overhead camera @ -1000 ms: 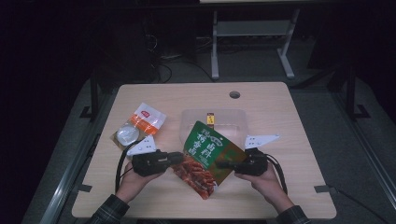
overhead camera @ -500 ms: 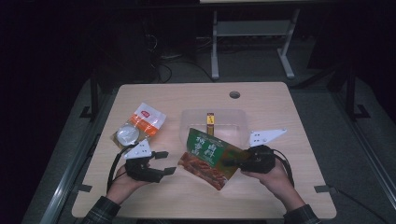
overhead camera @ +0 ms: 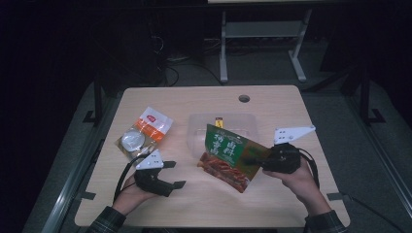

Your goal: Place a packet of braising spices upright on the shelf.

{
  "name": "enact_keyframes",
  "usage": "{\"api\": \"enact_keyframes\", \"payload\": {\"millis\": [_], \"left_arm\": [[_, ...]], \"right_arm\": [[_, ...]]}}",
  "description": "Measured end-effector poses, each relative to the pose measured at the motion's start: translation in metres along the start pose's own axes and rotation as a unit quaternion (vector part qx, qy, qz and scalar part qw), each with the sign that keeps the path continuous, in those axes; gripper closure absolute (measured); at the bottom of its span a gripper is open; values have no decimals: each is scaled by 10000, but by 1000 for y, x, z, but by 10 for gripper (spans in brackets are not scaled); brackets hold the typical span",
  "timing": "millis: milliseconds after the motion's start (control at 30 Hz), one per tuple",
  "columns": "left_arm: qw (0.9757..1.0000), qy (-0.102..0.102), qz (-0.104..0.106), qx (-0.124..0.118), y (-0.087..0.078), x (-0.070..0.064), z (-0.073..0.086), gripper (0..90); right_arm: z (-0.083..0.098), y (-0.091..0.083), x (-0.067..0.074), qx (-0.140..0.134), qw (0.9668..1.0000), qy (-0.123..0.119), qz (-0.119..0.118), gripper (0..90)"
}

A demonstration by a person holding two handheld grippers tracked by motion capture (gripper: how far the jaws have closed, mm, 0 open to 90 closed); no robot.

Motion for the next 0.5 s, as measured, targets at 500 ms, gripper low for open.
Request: {"api": "enact_keyframes", "payload": {"millis": [500], "left_arm": [[10000, -15, -45, -17, 1, 5, 2, 186]], "right_arm": [[3, -46, -13, -161, 9976, 125, 665, 895]]}}
Point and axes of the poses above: each handheld gripper's, and its own axes: y roughly forward along the jaws, z roughly out of its underside, x roughly to its left, the point moved 5 cm from there along y, roughly forward along the jaws, and after that the axes turned 8 degrees about y, right-handed, at the moved point
